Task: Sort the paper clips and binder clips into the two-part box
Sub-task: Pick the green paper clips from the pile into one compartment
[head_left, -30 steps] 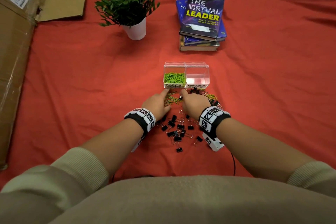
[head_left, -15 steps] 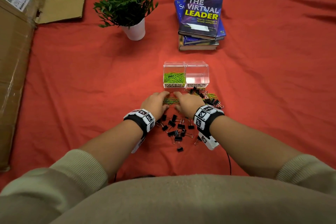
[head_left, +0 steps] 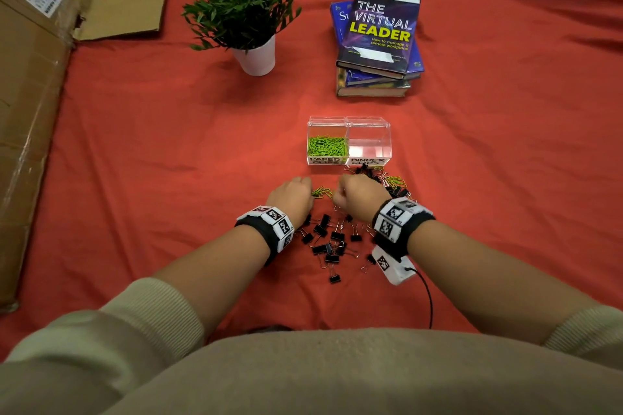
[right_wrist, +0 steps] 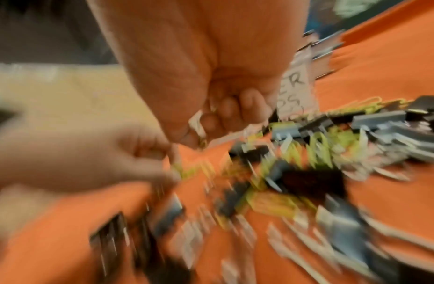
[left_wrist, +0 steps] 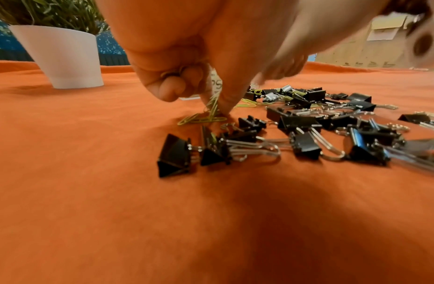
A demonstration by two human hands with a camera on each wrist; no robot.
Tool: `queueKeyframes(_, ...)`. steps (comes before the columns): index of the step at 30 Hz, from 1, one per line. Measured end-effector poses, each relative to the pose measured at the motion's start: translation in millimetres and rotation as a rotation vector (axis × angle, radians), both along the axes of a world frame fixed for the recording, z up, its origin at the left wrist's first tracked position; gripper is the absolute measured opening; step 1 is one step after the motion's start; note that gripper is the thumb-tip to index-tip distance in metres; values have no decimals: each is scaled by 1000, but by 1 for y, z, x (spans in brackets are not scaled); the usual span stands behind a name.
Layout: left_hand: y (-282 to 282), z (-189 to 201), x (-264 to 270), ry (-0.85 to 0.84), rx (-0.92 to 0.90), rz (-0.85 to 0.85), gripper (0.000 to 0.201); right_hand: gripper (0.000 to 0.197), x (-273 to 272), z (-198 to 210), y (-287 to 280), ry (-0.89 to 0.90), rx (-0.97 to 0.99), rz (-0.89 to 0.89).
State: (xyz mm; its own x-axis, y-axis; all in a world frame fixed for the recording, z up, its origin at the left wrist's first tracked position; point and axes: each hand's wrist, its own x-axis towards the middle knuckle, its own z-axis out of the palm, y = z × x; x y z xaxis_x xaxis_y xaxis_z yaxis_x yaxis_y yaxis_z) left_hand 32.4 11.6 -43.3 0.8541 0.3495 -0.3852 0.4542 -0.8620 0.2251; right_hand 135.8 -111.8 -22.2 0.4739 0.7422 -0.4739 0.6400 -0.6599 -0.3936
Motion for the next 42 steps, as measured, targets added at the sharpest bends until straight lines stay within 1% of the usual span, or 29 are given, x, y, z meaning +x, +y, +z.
queueKeyframes(2,-1,0,1,22,3,-17,26,14,13,13,4,124,125,-122)
queueKeyframes(4,-2,1,3,44,16,-31,26,13,29,25,13,131,216,-208)
queueKeyframes(5,-3,1,4,54,22,-36,26,12,37,31,20,105,224,-210)
queueKeyframes(8,-4,4,6,57,20,-52,26,12,52,43,43,8,162,-129)
queueKeyframes(11,-4,10,6,13,12,-71,26,12,55,43,65,-99,82,-22)
queueKeyframes(13,-2,16,7,-22,-6,-84,27,12,55,37,75,-121,49,5)
queueKeyframes(16,3,25,12,-37,-58,-84,29,19,56,28,80,-99,53,20)
queueKeyframes(19,11,38,22,-78,-105,-69,24,25,58,30,70,-81,189,-9)
queueKeyframes(21,19,47,34,-107,-123,-61,22,24,59,38,55,-77,337,-112)
queueKeyframes(23,28,55,50,-116,-131,-60,23,21,56,41,36,-81,398,-204)
queueKeyframes(25,34,61,68,-101,-124,-61,23,21,47,35,16,-66,319,-198)
queueKeyframes(27,37,65,84,-70,-95,-66,25,22,34,19,-2,-52,177,-107)
queueKeyframes(29,36,63,97,-35,-52,-84,29,24,21,3,-15,-78,67,0)
queueKeyframes(32,32,55,106,21,24,-129,32,32,9,-12,-19,-106,55,39)
queueKeyframes(35,28,48,106,43,30,-159,32,30,6,-15,-15,-133,72,29)
queueKeyframes(38,28,49,100,-24,-26,-171,33,28,5,-15,-10,-162,66,51)
queueKeyframes(40,28,51,90,-150,-24,-172,31,27,6,-16,-7,-175,77,53)
queueKeyframes(42,26,54,76,-277,-12,-131,23,26,7,-18,-5,-174,77,50)
